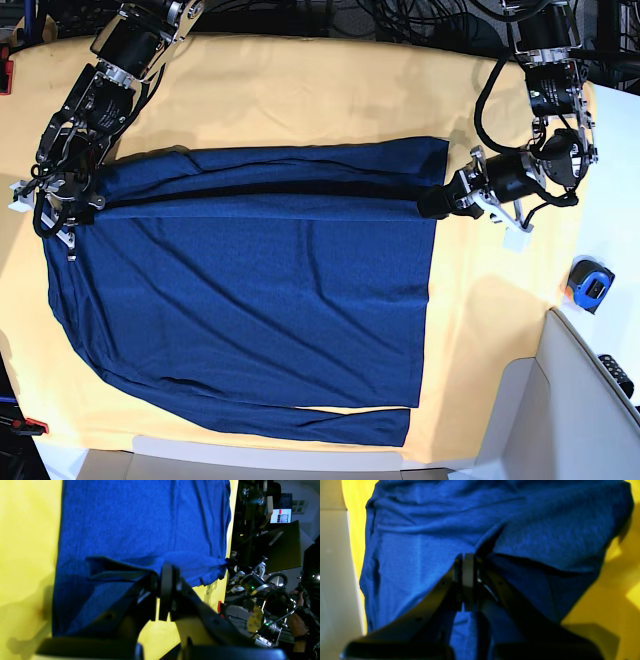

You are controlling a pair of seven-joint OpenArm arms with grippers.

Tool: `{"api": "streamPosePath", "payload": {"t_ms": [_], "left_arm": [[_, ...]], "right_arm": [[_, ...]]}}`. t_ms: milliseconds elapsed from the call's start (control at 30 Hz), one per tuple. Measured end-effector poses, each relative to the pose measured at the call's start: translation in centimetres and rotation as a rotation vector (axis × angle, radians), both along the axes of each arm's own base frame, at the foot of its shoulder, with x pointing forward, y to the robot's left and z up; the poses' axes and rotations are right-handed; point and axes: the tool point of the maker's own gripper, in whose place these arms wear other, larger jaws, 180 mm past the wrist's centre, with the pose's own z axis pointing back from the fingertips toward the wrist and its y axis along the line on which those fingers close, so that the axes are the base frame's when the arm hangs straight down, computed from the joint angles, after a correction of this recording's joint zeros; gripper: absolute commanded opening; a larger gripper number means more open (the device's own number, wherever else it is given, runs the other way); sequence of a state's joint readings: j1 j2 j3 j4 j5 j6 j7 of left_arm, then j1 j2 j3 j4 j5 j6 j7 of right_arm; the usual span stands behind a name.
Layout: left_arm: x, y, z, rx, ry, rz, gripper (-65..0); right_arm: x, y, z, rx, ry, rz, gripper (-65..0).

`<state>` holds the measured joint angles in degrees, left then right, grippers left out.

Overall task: Fold the T-shirt properly
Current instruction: 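Lift the grasped shoulder edge with both grippers and pull it outward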

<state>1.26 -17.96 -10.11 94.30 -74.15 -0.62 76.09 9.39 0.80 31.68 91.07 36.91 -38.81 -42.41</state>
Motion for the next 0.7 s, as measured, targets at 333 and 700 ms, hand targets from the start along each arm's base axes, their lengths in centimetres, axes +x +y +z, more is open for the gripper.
{"api": "streamPosePath", "payload": {"t_ms": [333,700], "left_arm": [[0.2,0.1,0.0,0.007,-0.004,0.002,-64.9],[0.0,0.1,-0.2,0.010,0.005,0.004,-49.3]], "right_arm": [[-0.7,0.5,-2.8,0.041,0.071,0.002,-65.0],[0.3,1.2,-2.5,-0.031,0.011,0.152,-63.2]]}}
